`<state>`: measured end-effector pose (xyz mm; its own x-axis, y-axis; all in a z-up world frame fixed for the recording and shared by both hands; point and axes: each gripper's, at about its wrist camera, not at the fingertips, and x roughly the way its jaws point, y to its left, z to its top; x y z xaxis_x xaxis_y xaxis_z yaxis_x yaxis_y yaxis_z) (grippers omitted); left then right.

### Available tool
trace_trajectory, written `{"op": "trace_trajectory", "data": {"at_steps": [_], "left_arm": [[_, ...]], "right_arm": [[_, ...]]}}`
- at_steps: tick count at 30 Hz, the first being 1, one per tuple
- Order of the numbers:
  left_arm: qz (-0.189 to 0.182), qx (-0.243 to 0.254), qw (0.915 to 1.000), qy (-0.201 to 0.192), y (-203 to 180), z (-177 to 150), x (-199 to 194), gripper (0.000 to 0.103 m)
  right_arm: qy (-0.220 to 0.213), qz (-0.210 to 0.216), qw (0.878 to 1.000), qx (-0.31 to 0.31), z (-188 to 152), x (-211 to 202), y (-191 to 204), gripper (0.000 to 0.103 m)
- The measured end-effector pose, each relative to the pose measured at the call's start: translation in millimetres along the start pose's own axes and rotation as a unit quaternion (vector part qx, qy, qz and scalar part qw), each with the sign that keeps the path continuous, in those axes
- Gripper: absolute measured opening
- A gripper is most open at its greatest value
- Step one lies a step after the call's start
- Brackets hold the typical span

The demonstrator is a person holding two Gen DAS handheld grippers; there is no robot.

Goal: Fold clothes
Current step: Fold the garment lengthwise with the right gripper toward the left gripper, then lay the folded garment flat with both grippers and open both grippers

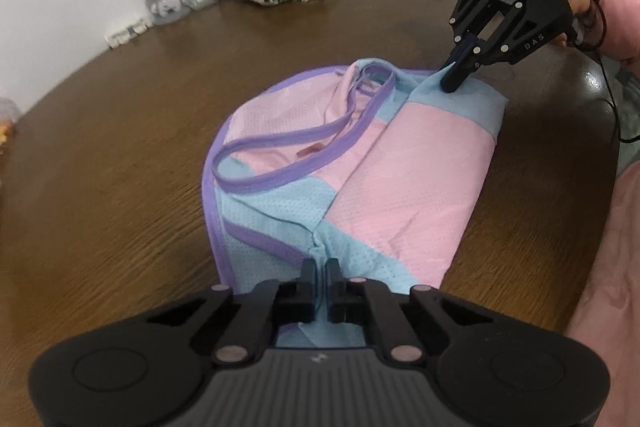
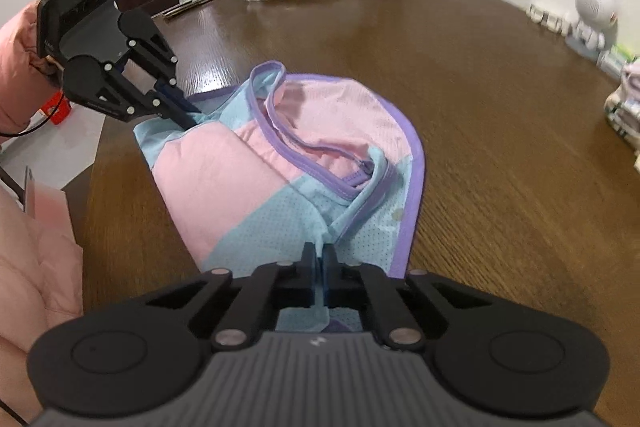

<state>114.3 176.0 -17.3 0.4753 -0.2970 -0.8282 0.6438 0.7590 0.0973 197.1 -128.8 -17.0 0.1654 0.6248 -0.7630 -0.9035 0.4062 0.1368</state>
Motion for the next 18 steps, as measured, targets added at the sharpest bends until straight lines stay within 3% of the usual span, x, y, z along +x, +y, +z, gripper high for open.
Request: {"op": "trace_trajectory", "data": {"at_steps": [5,11,18], "left_arm": [[0.055,0.012,0.9975,-0.043,-28.3,0.6,-30.6,0.003],[0.123,0.016,0.9891,-0.079,-35.1,12.8,-59.9,0.003],[0.103,0.042,0.9928,-0.043,-42.4,10.0,-44.1,0.004]], "right_arm": [[-0.026,-0.021,0.999,-0.019,-2.8,-15.7,13.8,0.002],[-0.069,-0.048,0.996,-0.035,2.3,-44.1,25.5,0.002],[-0.066,-0.052,0.996,-0.038,-0.3,-40.4,26.1,0.002]]}}
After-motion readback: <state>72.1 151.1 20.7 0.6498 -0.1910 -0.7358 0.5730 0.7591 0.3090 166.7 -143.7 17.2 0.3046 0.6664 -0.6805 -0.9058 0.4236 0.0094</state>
